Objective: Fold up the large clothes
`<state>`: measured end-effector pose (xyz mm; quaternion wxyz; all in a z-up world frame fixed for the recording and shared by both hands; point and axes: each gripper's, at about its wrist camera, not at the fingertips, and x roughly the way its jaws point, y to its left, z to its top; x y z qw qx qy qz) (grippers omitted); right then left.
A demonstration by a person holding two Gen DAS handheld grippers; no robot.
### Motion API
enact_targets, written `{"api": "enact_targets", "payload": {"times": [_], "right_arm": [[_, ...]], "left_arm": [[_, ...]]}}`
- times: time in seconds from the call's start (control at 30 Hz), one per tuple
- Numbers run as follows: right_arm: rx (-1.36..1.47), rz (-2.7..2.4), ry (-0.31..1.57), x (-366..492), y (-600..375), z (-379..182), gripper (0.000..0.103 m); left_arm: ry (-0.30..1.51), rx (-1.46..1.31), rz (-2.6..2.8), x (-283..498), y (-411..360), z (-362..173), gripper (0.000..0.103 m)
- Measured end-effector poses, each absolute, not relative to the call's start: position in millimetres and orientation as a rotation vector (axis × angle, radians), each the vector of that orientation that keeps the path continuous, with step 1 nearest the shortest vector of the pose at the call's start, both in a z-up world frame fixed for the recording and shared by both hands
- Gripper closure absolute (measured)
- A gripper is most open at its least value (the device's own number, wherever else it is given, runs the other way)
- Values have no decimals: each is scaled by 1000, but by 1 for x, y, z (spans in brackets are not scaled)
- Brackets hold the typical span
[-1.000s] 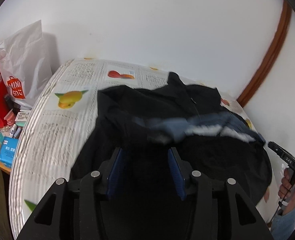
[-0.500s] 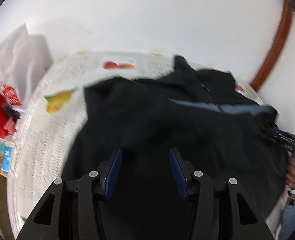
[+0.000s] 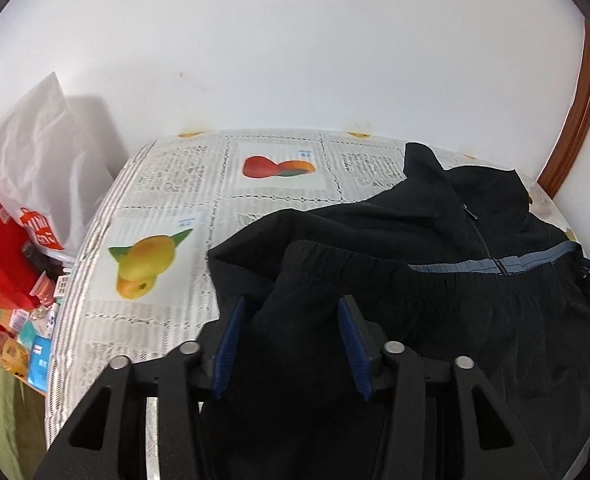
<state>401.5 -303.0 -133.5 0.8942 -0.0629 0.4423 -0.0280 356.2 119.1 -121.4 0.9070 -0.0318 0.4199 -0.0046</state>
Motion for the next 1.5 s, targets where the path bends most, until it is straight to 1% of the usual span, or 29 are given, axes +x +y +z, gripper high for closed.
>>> {"api": "enact_targets", "payload": {"times": [0.03, 0.07, 0.1, 0.13, 0.2, 0.27, 0.37, 0.5, 0.57, 0.67, 0.73, 0.77, 0.83, 0.87, 0.9, 0.97, 1.0, 1.03, 1.07, 1.13, 1.17, 1.3, 1.4, 1.5], "right_arm": [[-130, -55, 927, 405, -303, -136, 51], [-128, -48, 933, 406, -303, -137, 56], [-127, -33, 936, 408, -302, -138, 70], [-128, -2, 936, 408, -299, -137, 74], [-157, 23, 910, 402, -294, -133, 93], [-155, 58, 875, 395, -294, -124, 95], [-92, 82, 795, 386, -305, -103, 95], [20, 77, 745, 395, -319, -95, 95], [40, 57, 773, 405, -321, -105, 95], [-9, 4, 842, 421, -314, -130, 95], [-20, -18, 876, 430, -312, -142, 93], [-18, -25, 881, 433, -314, -145, 92], [6, -46, 879, 436, -320, -144, 82], [16, -65, 872, 435, -324, -141, 73], [17, -89, 859, 433, -326, -137, 69], [2, -123, 820, 423, -329, -124, 68], [-7, -141, 801, 414, -328, -116, 68], [-17, -152, 787, 407, -327, -110, 68], [-28, -149, 773, 399, -324, -104, 67], [-43, -117, 759, 385, -314, -95, 66], [-41, -98, 757, 379, -310, -94, 66], [-8, 23, 809, 362, -276, -103, 65], [-25, 76, 853, 358, -240, -116, 65], [6, 148, 866, 350, -203, -122, 65]], "left_arm": [[871, -57, -8, 357, 117, -122, 72], [874, -45, -10, 357, 114, -122, 76], [872, -38, -9, 354, 113, -122, 84], [865, -24, -1, 352, 110, -120, 90], [836, 15, 9, 345, 106, -113, 97], [767, 13, 31, 337, 107, -99, 99], [703, -97, 37, 334, 118, -87, 99], [728, -139, 82, 347, 121, -97, 99], [771, -133, 95, 357, 118, -111, 99], [809, -117, 103, 366, 115, -125, 99], [828, -115, 105, 369, 114, -130, 99], [836, -118, 104, 371, 114, -131, 99], [846, -117, 106, 372, 114, -131, 96], [851, -116, 103, 373, 114, -131, 96], [854, -117, 98, 373, 114, -131, 96], [868, -128, 81, 372, 114, -130, 90], [878, -131, 72, 370, 114, -129, 85], [880, -133, 68, 369, 113, -128, 81], [879, -136, 62, 366, 112, -127, 80], [879, -125, 61, 360, 108, -124, 72], [877, -116, 58, 354, 106, -122, 71], [870, -106, 59, 333, 106, -116, 60], [868, -114, 70, 314, 113, -113, 59], [874, -125, 89, 294, 125, -114, 51]]}}
